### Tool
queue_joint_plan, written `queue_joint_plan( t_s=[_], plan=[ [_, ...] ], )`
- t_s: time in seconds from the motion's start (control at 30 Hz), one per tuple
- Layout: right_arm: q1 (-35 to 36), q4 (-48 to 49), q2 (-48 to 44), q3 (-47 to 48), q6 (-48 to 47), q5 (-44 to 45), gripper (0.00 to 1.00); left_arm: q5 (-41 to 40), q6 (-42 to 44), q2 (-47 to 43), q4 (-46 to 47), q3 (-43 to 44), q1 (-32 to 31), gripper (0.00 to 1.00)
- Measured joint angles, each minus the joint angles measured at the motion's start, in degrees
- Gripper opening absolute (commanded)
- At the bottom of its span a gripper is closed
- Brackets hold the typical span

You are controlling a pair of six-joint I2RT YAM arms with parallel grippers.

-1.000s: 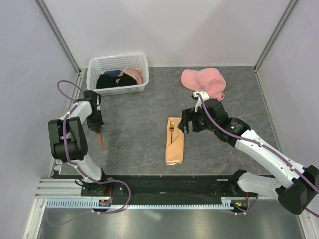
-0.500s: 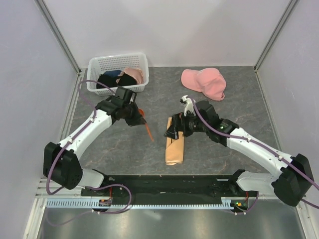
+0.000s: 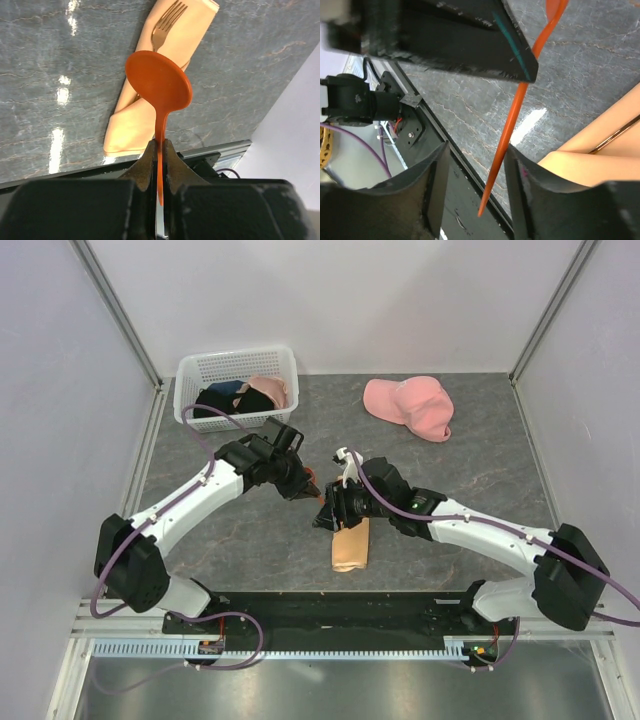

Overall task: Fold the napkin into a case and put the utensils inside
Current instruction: Pass from the left arm to the right, then pass from the right arm to the left

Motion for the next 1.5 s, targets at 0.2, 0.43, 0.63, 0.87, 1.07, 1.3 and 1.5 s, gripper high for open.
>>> queue_joint_plan(
  t_s=[0.2, 0.43, 0.63, 0.87, 1.07, 1.3, 1.5],
  plan=[
    [-0.2, -1.8, 2.4, -0.4, 1.5, 3.8, 0.00, -1.7, -0.4, -0.9, -1.7, 0.4, -1.3, 0.07],
    [0.3, 0.5, -0.9, -2.6, 1.7, 4.5, 0.00, 0.0, 5.9, -4.2, 0.0, -0.6, 1.3, 0.48],
    [0.3, 4.6, -10.9, -9.2, 2.2, 0.6, 0.00, 8.2, 11.1, -17.0, 9.3, -9.7, 10.7, 0.66],
    [0.2, 10.0, -12.0, -11.9, 6.5, -4.7, 0.00, 17.3, 13.6, -19.3, 17.9, -13.4, 11.9, 0.65],
    [0.2, 15.8, -11.5, -13.2, 11.7, -8.5, 0.00, 22.7, 14.4, -21.1, 22.7, -16.1, 11.9, 0.49],
    [-0.7, 23.5, -9.1, -14.7, 19.5, -13.3, 0.05, 24.1, 16.8, -22.5, 23.8, -17.0, 12.6, 0.03],
    [-1.0, 17.0, -7.8, -10.8, 17.3, -12.1, 0.57, 24.3, 20.0, -22.6, 21.9, -17.1, 13.3, 0.02]
  ],
)
